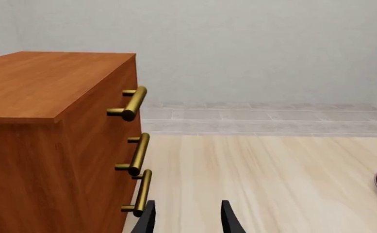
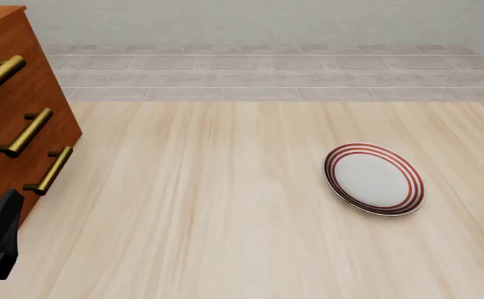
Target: Put the bowl on top of the cabinet.
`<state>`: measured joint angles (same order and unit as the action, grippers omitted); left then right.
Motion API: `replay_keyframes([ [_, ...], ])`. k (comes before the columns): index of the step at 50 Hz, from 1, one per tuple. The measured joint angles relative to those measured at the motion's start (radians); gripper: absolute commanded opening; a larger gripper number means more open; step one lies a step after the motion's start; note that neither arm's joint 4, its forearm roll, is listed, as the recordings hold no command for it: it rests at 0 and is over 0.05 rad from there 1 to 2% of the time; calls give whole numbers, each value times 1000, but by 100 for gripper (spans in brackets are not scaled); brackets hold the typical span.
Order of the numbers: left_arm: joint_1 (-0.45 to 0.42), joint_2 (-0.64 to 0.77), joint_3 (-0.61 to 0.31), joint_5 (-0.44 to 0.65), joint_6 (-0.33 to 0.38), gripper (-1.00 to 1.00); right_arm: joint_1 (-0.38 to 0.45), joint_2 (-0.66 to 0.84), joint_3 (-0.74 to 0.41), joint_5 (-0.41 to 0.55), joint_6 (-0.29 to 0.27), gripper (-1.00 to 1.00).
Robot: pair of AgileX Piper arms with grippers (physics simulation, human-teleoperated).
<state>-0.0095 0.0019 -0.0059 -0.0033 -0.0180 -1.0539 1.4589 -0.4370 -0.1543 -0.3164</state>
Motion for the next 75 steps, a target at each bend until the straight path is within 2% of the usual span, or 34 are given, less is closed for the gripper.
replay_keyframes([
  [7,0,0,0,0,0,100,-5,19,9,-22,-6,100],
  [8,0,0,0,0,0,100,-5,21,10,-25,-6,-100],
  [27,2,-1,0,0,1,100,21,-26,1,12,20,-100],
  [75,3,-1,-2,-2,3,100,202,-331,-132,330,178,-100],
])
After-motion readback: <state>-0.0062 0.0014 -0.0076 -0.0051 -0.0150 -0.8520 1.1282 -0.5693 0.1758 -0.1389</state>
